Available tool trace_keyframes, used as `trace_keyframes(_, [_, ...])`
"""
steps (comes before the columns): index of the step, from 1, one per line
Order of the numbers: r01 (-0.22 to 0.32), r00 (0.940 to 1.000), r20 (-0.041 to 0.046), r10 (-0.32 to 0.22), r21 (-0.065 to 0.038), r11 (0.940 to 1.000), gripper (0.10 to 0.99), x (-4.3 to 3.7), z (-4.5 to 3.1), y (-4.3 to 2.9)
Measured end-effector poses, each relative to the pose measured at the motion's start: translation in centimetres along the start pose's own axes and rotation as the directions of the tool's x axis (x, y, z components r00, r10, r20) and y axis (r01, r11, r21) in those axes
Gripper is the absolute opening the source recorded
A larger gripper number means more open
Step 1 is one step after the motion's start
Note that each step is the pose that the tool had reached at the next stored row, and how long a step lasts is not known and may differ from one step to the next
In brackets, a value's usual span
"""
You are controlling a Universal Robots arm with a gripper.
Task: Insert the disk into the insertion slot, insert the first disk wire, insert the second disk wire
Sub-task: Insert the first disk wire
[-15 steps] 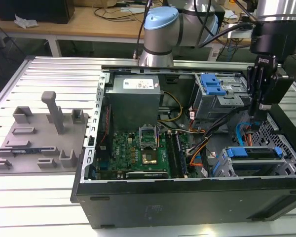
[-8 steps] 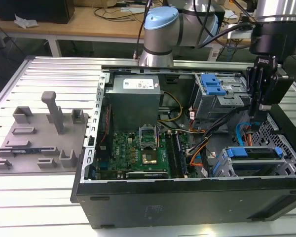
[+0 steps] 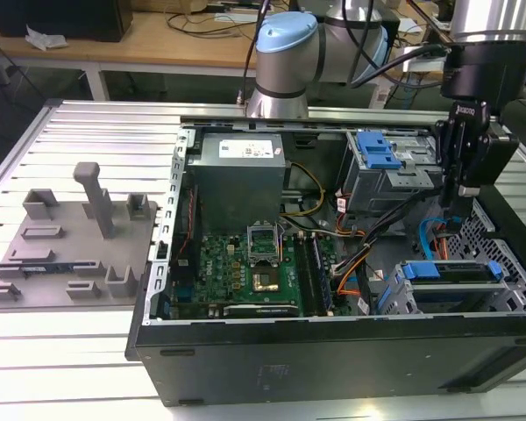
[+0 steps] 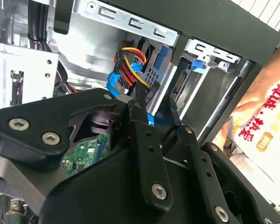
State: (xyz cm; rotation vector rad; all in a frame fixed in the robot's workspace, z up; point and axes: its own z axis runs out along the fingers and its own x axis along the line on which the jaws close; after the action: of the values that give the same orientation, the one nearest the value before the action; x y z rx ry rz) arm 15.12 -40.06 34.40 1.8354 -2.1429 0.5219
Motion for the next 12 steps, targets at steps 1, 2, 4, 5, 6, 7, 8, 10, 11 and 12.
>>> trace_keyframes(1, [0.001, 1.0000, -0.0002, -0.001, 0.000, 1.0000, 0.349, -0.06, 0.09, 0.00])
trace_keyframes(2, [0.002, 1.0000, -0.0003, -0.002, 0.001, 1.0000, 0.349, -0.10, 0.15, 0.00])
trace_keyframes(4, [0.003, 1.0000, -0.0014, -0.003, 0.002, 1.0000, 0.349, -0.16, 0.24, -0.01])
trace_keyframes(5, [0.004, 1.0000, -0.0020, -0.004, 0.002, 1.0000, 0.349, -0.18, 0.27, -0.01])
trace_keyframes(6, [0.005, 1.0000, -0.0025, -0.005, 0.002, 1.0000, 0.349, -0.21, 0.30, -0.02])
trace_keyframes(7, [0.006, 1.0000, -0.0032, -0.006, 0.003, 1.0000, 0.349, -0.24, 0.32, -0.02])
trace_keyframes(8, [0.008, 1.0000, -0.0049, -0.008, 0.004, 1.0000, 0.349, -0.32, 0.35, -0.03])
trace_keyframes(10, [0.012, 0.9999, -0.0078, -0.012, 0.006, 0.9999, 0.349, -0.46, 0.44, -0.02])
trace_keyframes(11, [0.012, 0.9999, -0.0082, -0.012, 0.006, 0.9999, 0.349, -0.50, 0.47, -0.01])
trace_keyframes(12, [0.013, 0.9999, -0.0088, -0.013, 0.007, 0.9999, 0.349, -0.56, 0.49, 0.00])
